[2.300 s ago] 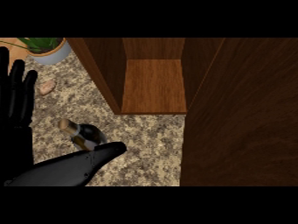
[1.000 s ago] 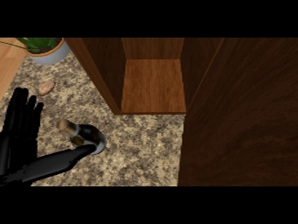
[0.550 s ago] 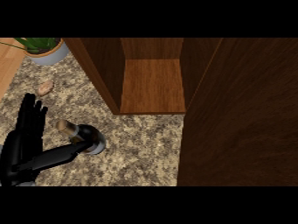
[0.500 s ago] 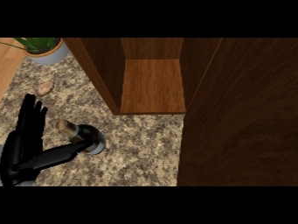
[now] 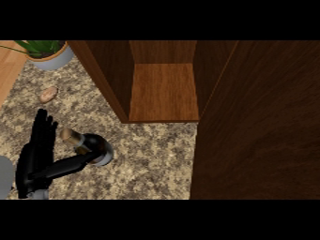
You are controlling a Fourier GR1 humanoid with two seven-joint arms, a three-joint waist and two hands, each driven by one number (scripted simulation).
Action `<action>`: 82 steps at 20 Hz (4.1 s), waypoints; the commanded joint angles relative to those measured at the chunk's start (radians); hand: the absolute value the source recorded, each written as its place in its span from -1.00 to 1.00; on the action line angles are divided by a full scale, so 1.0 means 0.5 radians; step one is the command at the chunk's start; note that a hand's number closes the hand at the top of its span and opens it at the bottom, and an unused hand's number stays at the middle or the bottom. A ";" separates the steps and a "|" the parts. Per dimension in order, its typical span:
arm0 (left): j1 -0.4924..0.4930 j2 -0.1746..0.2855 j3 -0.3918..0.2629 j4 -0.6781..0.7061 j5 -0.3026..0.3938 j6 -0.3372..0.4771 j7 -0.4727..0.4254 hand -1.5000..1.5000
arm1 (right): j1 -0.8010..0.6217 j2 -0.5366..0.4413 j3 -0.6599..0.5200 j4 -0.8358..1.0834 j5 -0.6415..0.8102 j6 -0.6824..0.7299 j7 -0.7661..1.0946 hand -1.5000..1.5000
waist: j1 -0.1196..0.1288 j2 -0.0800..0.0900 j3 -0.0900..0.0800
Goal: Pick up the wine, place it into the cabinet and close the cabinet
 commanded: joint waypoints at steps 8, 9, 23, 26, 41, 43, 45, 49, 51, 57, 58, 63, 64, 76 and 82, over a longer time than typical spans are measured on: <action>-0.174 -0.053 0.125 0.642 0.149 -0.258 -0.415 -1.00 | 0.055 -0.029 0.037 -0.465 -0.047 -0.041 0.245 -1.00 | 0.001 0.004 -0.002; -0.087 -0.044 0.108 0.567 0.133 -0.255 -0.392 -1.00 | 0.074 -0.038 -0.024 -0.483 -0.104 -0.020 0.187 -1.00 | 0.009 0.002 0.000; -0.169 -0.234 0.183 1.062 0.226 -0.302 -0.870 -1.00 | 0.099 -0.049 -0.009 -0.503 -0.095 -0.029 0.195 -1.00 | 0.002 0.000 0.001; -0.195 -0.235 0.212 1.103 0.321 -0.359 -0.903 -1.00 | 0.088 -0.064 -0.110 -0.491 -0.198 -0.011 0.189 -1.00 | 0.006 0.001 0.002; -0.327 -0.236 0.244 1.473 0.741 -0.580 -1.207 -1.00 | 0.262 -0.048 0.056 -0.490 -0.063 -0.007 0.086 -1.00 | -0.003 -0.002 0.002; -0.458 -0.131 0.337 1.459 0.731 -0.606 -1.035 -1.00 | 0.227 -0.052 0.085 -0.508 -0.041 -0.012 0.114 -1.00 | 0.001 -0.002 0.002; -0.506 -0.236 0.264 1.562 0.698 -0.536 -1.200 -1.00 | 0.145 -0.062 0.003 -0.539 -0.115 -0.048 0.210 -1.00 | -0.001 0.001 0.000; -0.608 -0.237 0.213 1.725 0.756 -0.528 -1.314 1.00 | 0.128 -0.070 -0.076 -0.419 -0.201 0.023 0.091 -1.00 | 0.001 0.005 0.001; -0.578 -0.237 0.219 1.642 0.777 -0.558 -1.276 1.00 | 0.199 -0.044 0.060 -0.500 -0.047 -0.027 0.131 -1.00 | 0.004 -0.001 0.001; -0.586 -0.237 0.068 1.650 0.718 -0.345 -1.383 1.00 | 0.169 -0.095 -0.108 -0.461 -0.214 0.049 0.084 -1.00 | 0.002 0.001 0.002; -0.630 -0.237 0.152 1.646 0.645 -0.341 -1.379 1.00 | 0.123 -0.047 -0.087 -0.370 -0.171 0.021 0.068 -1.00 | 0.015 0.003 0.002; -0.320 -0.018 0.107 1.480 0.670 -0.897 -1.513 1.00 | 0.226 -0.060 -0.019 -0.428 -0.121 0.041 0.051 -1.00 | 0.015 -0.008 0.002; -0.245 -0.035 0.064 1.393 0.651 -0.928 -1.555 1.00 | 0.177 -0.060 -0.074 -0.386 -0.138 0.032 0.058 -1.00 | 0.028 -0.006 0.003; -0.105 -0.096 -0.115 0.637 0.682 -0.872 -1.240 1.00 | 0.218 -0.067 -0.118 -0.376 -0.210 0.089 0.027 -1.00 | 0.023 -0.008 0.006; -0.023 -0.183 -0.355 0.198 0.530 -0.628 -0.936 1.00 | 0.119 -0.045 -0.158 -0.278 -0.215 0.090 0.015 -1.00 | 0.033 -0.003 0.005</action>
